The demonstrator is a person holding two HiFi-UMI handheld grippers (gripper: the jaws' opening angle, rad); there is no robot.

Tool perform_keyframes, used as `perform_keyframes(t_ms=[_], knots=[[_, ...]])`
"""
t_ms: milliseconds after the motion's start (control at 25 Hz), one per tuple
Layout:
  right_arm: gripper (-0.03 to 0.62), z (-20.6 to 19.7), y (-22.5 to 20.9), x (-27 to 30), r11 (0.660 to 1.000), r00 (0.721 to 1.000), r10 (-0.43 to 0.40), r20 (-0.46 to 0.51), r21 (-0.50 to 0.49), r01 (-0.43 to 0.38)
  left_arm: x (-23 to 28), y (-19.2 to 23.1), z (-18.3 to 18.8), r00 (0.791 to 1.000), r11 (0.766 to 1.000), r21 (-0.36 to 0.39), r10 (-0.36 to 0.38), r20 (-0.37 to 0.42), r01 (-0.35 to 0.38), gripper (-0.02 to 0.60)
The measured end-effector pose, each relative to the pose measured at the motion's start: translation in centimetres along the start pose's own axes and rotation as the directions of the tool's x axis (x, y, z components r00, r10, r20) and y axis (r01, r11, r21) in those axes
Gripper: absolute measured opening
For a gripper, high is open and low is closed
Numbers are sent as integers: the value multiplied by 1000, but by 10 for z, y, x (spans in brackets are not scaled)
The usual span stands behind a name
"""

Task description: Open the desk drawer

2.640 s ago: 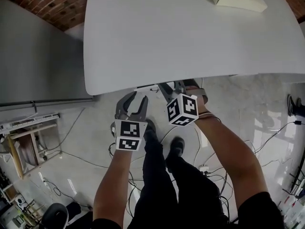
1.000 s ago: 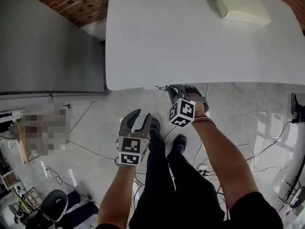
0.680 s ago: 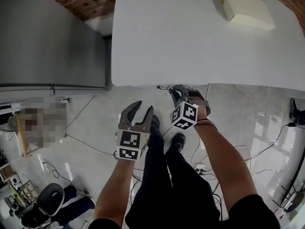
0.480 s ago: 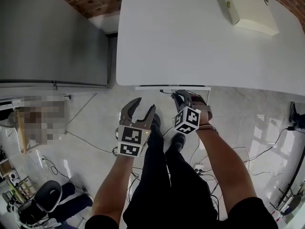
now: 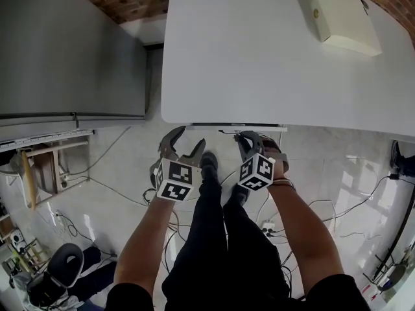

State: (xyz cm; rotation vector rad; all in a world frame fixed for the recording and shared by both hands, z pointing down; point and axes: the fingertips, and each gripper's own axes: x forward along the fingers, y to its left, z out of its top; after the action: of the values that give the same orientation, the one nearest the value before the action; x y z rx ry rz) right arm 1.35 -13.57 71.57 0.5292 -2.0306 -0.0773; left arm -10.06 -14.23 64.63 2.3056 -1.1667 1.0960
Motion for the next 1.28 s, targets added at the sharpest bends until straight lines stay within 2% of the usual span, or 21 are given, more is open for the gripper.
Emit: perform_keyframes(t_ms=[120, 320, 400, 440, 520, 560, 680, 760, 800, 840, 1080, 1200, 1280], knots=[[20, 3, 3, -17, 1000, 999, -5, 38, 22, 4, 10, 5, -2, 999, 999, 32, -19, -36, 20, 236], [26, 0, -31, -73, 979, 979, -173, 108, 124, 159, 20, 6, -6, 997, 998, 42, -33, -70, 36, 236], [109, -8, -56, -93, 958, 961, -255, 109, 161, 236, 22, 9, -6, 998, 999, 35, -25, -65, 27, 233], [120, -13, -69, -101, 947, 951, -290, 104, 176, 269, 23, 11, -6, 998, 999, 29, -17, -60, 19, 223], [124, -22, -91, -111, 930, 939, -333, 83, 195, 313, 23, 15, -6, 999, 1000, 21, -6, -50, 7, 166], [132, -26, -100, -111, 926, 939, -338, 69, 203, 319, 22, 16, -6, 999, 1000, 22, -4, -46, 5, 166], [144, -31, -111, -103, 935, 953, -297, 68, 222, 276, 22, 16, -6, 999, 1000, 30, 4, -36, -2, 163], [93, -25, -107, -96, 947, 961, -259, 93, 218, 234, 22, 15, -6, 999, 1000, 28, 10, -34, -9, 161], [30, -21, -103, -94, 953, 964, -244, 107, 213, 217, 22, 15, -6, 999, 1000, 25, 13, -34, -12, 160], [18, -16, -98, -91, 957, 965, -233, 121, 205, 205, 22, 15, -7, 999, 1000, 21, 15, -35, -15, 160], [25, -1, -82, -87, 973, 970, -196, 144, 149, 174, 22, 14, -6, 999, 1000, -6, 30, -37, -30, 160], [86, -3, -86, -88, 979, 973, -186, 136, 116, 170, 22, 13, -8, 999, 1000, -5, 26, -40, -27, 160], [124, -4, -86, -88, 988, 982, -140, 125, 84, 130, 21, 12, -9, 999, 1000, -6, 23, -42, -24, 157]])
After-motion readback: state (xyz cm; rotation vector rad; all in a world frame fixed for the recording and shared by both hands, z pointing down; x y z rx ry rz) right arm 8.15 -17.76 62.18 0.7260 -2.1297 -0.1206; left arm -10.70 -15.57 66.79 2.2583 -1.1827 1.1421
